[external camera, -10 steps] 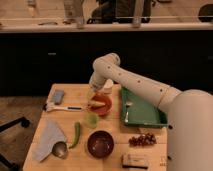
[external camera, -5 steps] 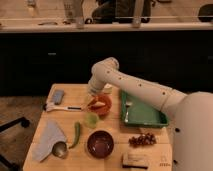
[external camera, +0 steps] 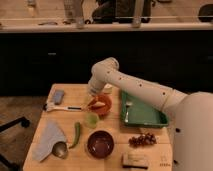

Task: Place apple in plastic cup

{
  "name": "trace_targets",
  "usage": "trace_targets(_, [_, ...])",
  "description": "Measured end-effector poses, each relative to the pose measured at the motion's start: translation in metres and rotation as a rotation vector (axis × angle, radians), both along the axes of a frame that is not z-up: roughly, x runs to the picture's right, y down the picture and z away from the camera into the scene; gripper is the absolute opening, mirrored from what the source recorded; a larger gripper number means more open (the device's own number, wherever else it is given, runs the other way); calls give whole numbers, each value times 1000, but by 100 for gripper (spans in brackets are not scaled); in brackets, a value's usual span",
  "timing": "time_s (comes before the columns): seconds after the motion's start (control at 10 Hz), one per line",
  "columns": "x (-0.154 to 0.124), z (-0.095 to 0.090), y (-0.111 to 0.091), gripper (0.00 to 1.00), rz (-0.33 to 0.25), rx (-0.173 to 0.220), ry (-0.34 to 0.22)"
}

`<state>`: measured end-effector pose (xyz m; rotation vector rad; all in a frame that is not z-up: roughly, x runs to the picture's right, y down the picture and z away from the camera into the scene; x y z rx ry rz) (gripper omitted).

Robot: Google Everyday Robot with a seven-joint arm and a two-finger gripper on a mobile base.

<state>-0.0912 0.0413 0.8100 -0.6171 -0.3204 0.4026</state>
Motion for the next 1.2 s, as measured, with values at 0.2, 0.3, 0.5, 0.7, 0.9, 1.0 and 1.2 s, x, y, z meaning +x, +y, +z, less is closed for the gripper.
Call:
trace_targets(0.2, [1,-1,0,0,0,3,0])
trace_targets(0.3, [1,-2,2,0,-1,5,-1])
trace_targets(0.5, [3,-19,16,0,3,17,-14])
trace_targets(0.7, [4,-31,26,0,6,26,-26])
trace_targets(0.9, [-1,-41,37,0,3,29,-41])
trace_targets(1.0, [-4,-43,41,0,-1,27,-45])
trace_targets(1.2, [-10,-44,52,0,-9,12,-52])
